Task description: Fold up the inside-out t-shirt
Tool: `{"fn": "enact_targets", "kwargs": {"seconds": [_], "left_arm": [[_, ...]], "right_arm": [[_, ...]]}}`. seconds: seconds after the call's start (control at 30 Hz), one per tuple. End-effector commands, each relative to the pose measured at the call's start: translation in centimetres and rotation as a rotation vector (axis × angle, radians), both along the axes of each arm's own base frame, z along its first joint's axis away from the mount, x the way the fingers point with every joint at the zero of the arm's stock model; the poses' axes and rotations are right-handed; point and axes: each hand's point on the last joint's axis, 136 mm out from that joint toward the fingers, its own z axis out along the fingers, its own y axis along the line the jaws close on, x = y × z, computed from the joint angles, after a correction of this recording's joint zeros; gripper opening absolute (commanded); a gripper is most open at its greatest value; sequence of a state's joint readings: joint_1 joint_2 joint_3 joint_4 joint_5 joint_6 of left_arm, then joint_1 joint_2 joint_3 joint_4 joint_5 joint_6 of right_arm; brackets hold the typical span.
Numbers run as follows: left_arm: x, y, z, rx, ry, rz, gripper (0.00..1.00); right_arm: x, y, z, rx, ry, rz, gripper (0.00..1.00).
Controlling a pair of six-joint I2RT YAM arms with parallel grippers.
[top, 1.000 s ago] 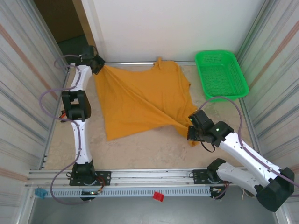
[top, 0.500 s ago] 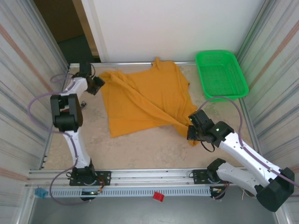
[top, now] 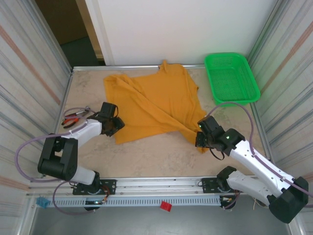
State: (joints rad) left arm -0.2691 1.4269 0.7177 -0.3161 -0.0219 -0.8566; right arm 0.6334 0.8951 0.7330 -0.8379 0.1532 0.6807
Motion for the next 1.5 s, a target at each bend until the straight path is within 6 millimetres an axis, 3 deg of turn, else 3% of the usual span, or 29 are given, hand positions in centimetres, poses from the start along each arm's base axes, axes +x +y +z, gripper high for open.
{"fn": "enact_targets", "kwargs": {"seconds": [0.0, 0.1, 0.4, 0.47, 0.6, 0.63, 0.8, 0.9, 1.07, 1.2, 1.23, 1.47], "left_arm": [[1.2, 1.6, 2.0, 0.067, -0.108, 0.054, 0.51], [1.7, 1.5, 1.9, 0.082, -0.112, 0.021, 0.52], [1.6, 0.3, -1.5, -0.004, -0.04, 0.003, 0.51], [1.4, 0.3, -1.8, -0.014, -0.044, 0.011, 0.42], [1.2, 0.5, -0.5, -0.009, -0.07, 0.006, 0.03], [1.1, 0.6, 0.0, -0.01, -0.08, 0.006, 0.0], [0.0, 0.4, 4.3, -0.051, -0.161, -0.014, 0.0], [-1.9, 0.4, 5.5, -0.071, -0.146, -0.015, 0.0], [-5.4, 1.0, 4.0, -0.085, -0.071, 0.011, 0.0], [-7.7, 1.8, 2.0, -0.072, -0.012, 0.033, 0.44], [-8.1, 1.7, 1.7, -0.078, -0.003, 0.033, 0.48], [-10.4, 1.9, 0.1, -0.074, 0.035, 0.068, 0.49]], "right_arm": [[-0.3, -0.1, 0.0, 0.005, -0.001, 0.006, 0.0], [-0.4, -0.1, -0.1, 0.005, 0.001, 0.007, 0.0], [-0.6, -0.5, 0.0, 0.002, -0.001, -0.001, 0.0], [-0.6, -0.4, -0.1, 0.001, 0.001, -0.002, 0.0], [-0.7, -0.5, -0.2, -0.003, 0.005, -0.004, 0.0], [-0.7, -0.5, -0.2, -0.004, 0.005, -0.005, 0.0], [-0.7, -0.5, -0.3, -0.004, 0.009, -0.007, 0.0], [-0.7, -0.5, -0.3, -0.005, 0.01, -0.008, 0.0], [-0.9, -0.7, -0.6, -0.007, 0.021, -0.012, 0.0], [-1.4, -0.8, -0.9, -0.007, 0.034, -0.012, 0.0], [-1.4, -0.7, -0.9, -0.004, 0.035, -0.01, 0.0], [-1.5, -0.6, -1.0, -0.007, 0.04, -0.009, 0.0]]}}
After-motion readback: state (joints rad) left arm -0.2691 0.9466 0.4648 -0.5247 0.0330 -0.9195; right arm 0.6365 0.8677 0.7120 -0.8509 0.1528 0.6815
